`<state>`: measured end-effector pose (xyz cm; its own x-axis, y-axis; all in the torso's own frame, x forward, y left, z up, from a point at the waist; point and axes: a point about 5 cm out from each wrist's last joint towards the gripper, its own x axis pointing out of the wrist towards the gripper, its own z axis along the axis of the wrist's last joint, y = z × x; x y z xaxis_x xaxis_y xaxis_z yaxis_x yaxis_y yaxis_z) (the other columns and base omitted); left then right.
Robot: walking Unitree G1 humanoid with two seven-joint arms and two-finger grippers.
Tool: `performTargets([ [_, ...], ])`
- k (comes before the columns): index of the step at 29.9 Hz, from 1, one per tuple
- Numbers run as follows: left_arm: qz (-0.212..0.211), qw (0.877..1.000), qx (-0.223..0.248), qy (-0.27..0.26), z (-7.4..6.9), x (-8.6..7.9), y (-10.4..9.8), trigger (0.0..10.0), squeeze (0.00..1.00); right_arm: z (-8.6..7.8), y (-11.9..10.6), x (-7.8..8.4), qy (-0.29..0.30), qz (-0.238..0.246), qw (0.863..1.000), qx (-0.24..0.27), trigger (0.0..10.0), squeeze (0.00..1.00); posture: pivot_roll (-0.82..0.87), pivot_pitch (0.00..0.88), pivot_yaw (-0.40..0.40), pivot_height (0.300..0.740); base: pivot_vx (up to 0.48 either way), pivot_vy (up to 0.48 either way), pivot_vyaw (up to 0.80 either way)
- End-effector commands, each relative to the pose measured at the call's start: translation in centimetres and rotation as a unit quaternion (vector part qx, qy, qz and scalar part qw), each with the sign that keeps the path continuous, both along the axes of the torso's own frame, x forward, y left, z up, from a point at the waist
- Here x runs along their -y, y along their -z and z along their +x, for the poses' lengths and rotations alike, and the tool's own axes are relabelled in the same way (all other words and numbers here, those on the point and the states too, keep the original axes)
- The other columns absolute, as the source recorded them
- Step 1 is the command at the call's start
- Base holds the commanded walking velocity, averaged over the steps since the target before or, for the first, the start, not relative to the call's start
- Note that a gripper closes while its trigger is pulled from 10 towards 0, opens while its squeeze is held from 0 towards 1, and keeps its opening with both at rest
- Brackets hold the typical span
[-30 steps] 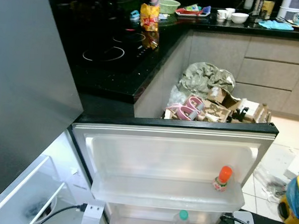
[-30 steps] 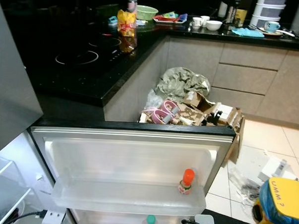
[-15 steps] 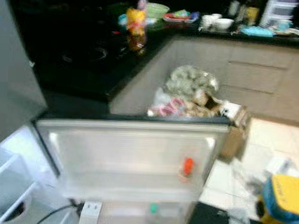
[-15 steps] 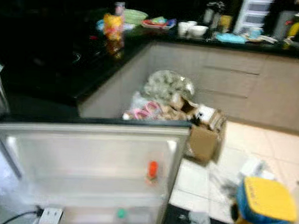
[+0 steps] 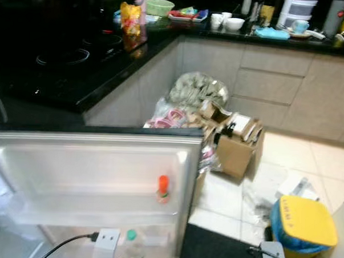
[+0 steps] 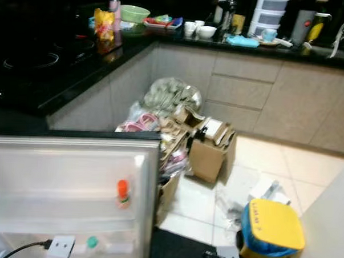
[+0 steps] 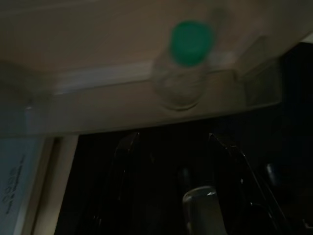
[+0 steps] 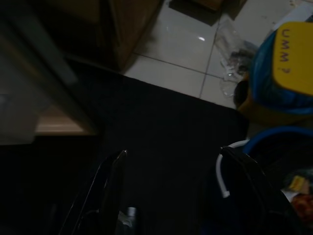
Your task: Restocking fridge
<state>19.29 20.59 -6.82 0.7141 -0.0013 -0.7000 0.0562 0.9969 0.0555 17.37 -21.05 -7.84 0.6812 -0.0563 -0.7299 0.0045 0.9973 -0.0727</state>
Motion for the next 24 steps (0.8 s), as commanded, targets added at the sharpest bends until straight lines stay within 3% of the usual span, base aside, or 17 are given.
performTargets([
  [1,0.000,1.000,0.001,-0.013,-0.2,-0.1,0.1,10.0,0.00,0.1,-0.1,0.1,-0.001,0.000,1.000,0.001,10.0,0.00,-0.06,0.002,0.011,0.740,0.000,0.000,0.00],
  [7,-0.002,1.000,0.013,-0.024,0.0,-0.2,-0.1,10.0,0.00,0.3,-0.2,0.1,-0.003,0.002,1.000,0.003,10.0,0.00,-0.06,0.007,0.012,0.740,0.000,0.000,0.00],
  [12,-0.007,1.000,0.018,-0.024,0.1,0.0,-0.2,10.0,0.00,0.5,-0.3,-0.4,-0.041,0.009,0.999,0.010,10.0,0.00,-0.06,0.007,0.012,0.740,0.000,0.000,0.00],
  [24,0.001,0.999,0.043,0.014,0.8,1.0,-0.6,10.0,0.00,0.6,-0.3,-1.1,-0.070,0.018,0.997,0.015,10.0,0.00,-0.05,0.017,0.007,0.740,0.000,0.000,0.77],
])
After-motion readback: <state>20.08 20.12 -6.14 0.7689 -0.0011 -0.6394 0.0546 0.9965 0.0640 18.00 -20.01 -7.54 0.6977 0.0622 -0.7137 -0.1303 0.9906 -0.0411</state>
